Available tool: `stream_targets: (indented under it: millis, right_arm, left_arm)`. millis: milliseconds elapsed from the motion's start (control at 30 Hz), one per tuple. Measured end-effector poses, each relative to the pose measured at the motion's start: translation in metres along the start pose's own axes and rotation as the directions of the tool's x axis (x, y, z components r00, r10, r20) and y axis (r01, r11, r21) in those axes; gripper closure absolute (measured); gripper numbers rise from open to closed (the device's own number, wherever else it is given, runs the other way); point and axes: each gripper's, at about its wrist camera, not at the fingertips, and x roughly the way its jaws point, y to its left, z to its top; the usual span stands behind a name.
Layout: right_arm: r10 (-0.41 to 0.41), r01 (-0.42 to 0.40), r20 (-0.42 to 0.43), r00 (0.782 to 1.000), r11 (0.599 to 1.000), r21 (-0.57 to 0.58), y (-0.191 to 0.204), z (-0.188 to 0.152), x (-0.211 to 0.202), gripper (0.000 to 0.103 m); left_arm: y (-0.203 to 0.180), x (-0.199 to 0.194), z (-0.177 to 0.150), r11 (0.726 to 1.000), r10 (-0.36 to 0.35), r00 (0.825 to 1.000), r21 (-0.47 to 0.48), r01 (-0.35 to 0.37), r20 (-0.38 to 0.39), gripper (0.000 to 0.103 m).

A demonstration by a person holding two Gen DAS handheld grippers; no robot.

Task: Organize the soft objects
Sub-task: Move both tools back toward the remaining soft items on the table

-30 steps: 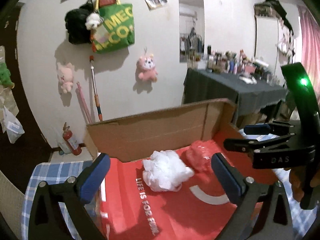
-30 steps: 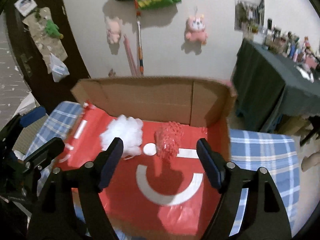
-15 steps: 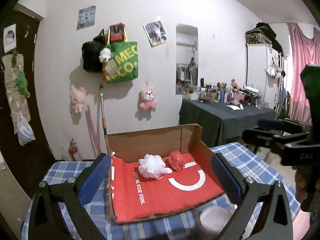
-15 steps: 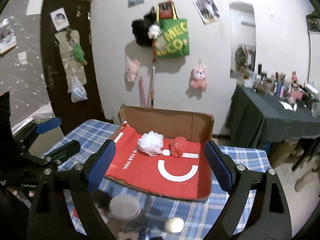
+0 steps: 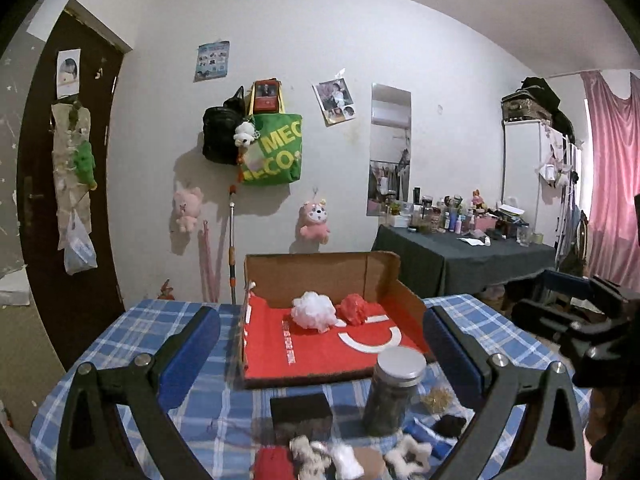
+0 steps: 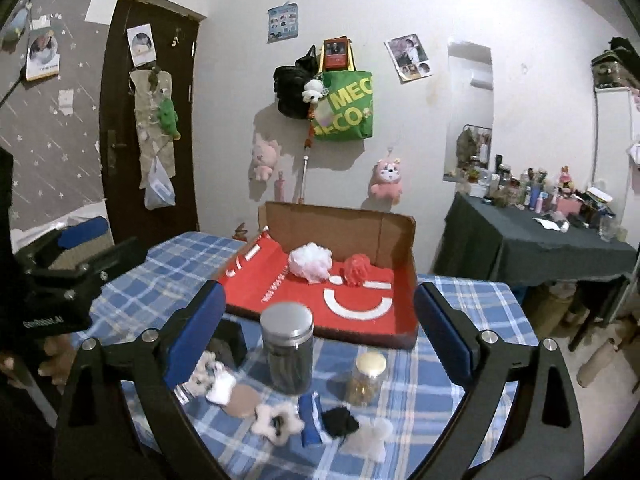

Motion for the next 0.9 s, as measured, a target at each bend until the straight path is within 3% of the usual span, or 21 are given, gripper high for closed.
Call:
stream_targets:
  millis: [233, 467, 900]
  right_arm:
    - [-0.031, 0.032, -0.021, 0.999, 0.999, 0.031, 0.004, -0.052, 0.004, 0.007]
    - [-0.042, 0.044, -0.081, 0.996, 0.999, 0.025, 0.012, -0.095, 0.025, 0.007]
    - [0.051, -0.034, -0.239, 0.970, 0.997, 0.075, 0.028, -0.141, 0.074, 0.007]
  left_arm:
    - [-0.007, -0.014, -0.041, 0.999, 0.046, 0.999, 0.009, -0.046, -0.015, 0.000]
    - [-0.013, -0.004, -0.089, 0.998, 0.055, 0.993, 0.027, -0.053, -0.104, 0.000]
    - [0.011, 0.021, -0.138, 0.994, 0.106, 0.960, 0.030, -0.102, -0.257, 0.000]
